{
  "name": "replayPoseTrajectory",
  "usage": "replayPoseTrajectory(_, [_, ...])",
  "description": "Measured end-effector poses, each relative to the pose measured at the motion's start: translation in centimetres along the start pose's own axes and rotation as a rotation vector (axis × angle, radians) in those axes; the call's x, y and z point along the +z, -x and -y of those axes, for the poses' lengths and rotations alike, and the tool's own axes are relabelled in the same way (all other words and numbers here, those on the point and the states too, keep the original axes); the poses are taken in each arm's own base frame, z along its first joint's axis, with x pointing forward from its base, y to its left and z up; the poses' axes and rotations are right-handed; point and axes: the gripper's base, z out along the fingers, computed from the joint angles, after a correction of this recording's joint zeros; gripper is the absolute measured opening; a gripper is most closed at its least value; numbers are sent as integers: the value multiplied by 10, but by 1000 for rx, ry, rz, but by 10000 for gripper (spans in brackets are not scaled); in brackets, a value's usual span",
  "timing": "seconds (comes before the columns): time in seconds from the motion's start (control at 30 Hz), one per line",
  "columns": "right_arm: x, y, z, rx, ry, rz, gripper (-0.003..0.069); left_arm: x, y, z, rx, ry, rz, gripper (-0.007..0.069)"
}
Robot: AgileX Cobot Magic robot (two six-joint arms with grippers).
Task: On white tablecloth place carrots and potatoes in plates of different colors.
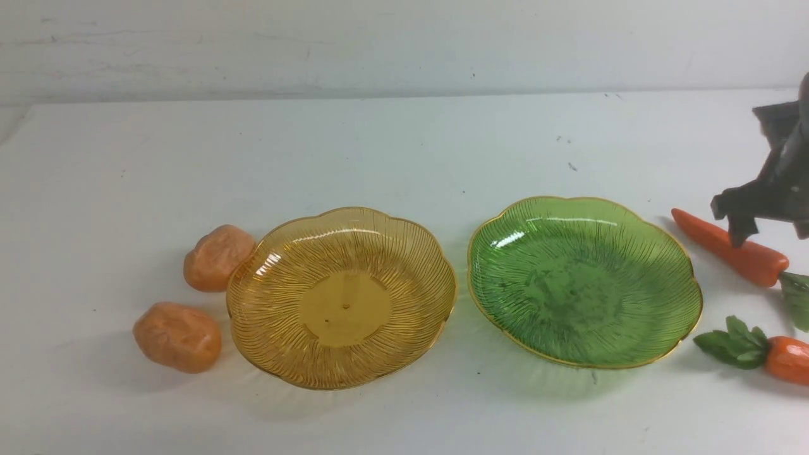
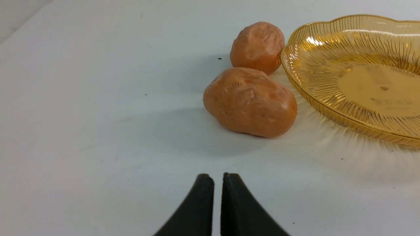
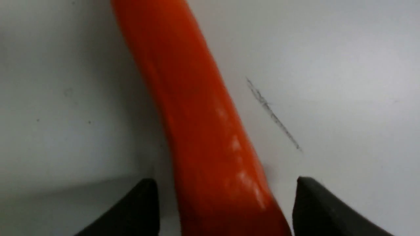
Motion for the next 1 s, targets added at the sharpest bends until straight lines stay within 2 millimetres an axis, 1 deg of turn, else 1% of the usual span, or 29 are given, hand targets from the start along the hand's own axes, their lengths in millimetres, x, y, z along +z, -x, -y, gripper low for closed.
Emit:
replayPoseTrajectory(0.03, [-1,0,0,-19,-3,-11,441,0,0,0,0,0,0,27])
replayPoseTrajectory(0.07, [-3,0,2,-36,-6,-34,377,0,0,0,0,0,0,27])
replayPoseTrajectory(0.1, [-9,1,4,-45,-11,-67,336,0,0,0,0,0,0,27])
replayPoseTrajectory(0.13, [-14,2,5,-48,-14,-79,337,0,0,0,0,0,0,27])
replayPoseTrajectory(0.17, [-28,5,9,-31,-16,-96,344,0,0,0,0,0,0,27])
replayPoseTrajectory(0.23, [-66,15,12,51,43,-32,345,0,0,0,0,0,0,27])
replayPoseTrajectory(0.27, [-93,16,9,117,133,28,345,0,0,0,0,0,0,27])
replayPoseTrajectory(0.3, [-124,15,-2,148,258,83,345,0,0,0,0,0,0,27])
replayPoseTrajectory(0.33, [-140,13,-10,123,309,113,345,0,0,0,0,0,0,27])
replayPoseTrajectory(0.37, [-156,11,-26,64,365,144,345,0,0,0,0,0,0,27])
replayPoseTrajectory(0.4, [-163,10,-40,9,386,154,345,0,0,0,0,0,0,27])
replayPoseTrajectory(0.47, [-165,6,-65,-70,400,144,345,0,0,0,0,0,0,27])
replayPoseTrajectory(0.5, [-163,3,-80,-118,399,130,345,0,0,0,0,0,0,27])
replayPoseTrajectory(0.57, [-149,-3,-107,-213,370,72,345,0,0,0,1,0,-1,27])
replayPoseTrajectory(0.63, [-137,-6,-123,-276,330,36,346,0,0,0,1,0,-1,27])
replayPoseTrajectory(0.7, [-128,-7,-129,-303,290,14,363,0,0,0,1,0,-1,27])
replayPoseTrajectory(0.73, [-117,-7,-134,-319,258,-11,388,0,0,0,1,0,-1,27])
replayPoseTrajectory(0.8, [-102,-7,-140,-331,205,-42,511,0,0,0,1,0,-1,27])
replayPoseTrajectory(0.83, [-98,-7,-140,-335,190,-49,568,0,0,0,1,0,-1,27])
replayPoseTrajectory(0.87, [-97,-7,-139,-338,177,-48,610,0,0,0,1,0,-1,27])
replayPoseTrajectory(0.9, [-101,-6,-137,-333,168,-37,655,0,0,0,1,0,-1,27])
replayPoseTrajectory(0.97, [-117,-7,-131,-330,157,3,681,0,0,0,1,0,-1,27])
replayPoseTrajectory(1.0, [-131,-8,-126,-331,144,37,683,0,0,0,1,0,-1,27])
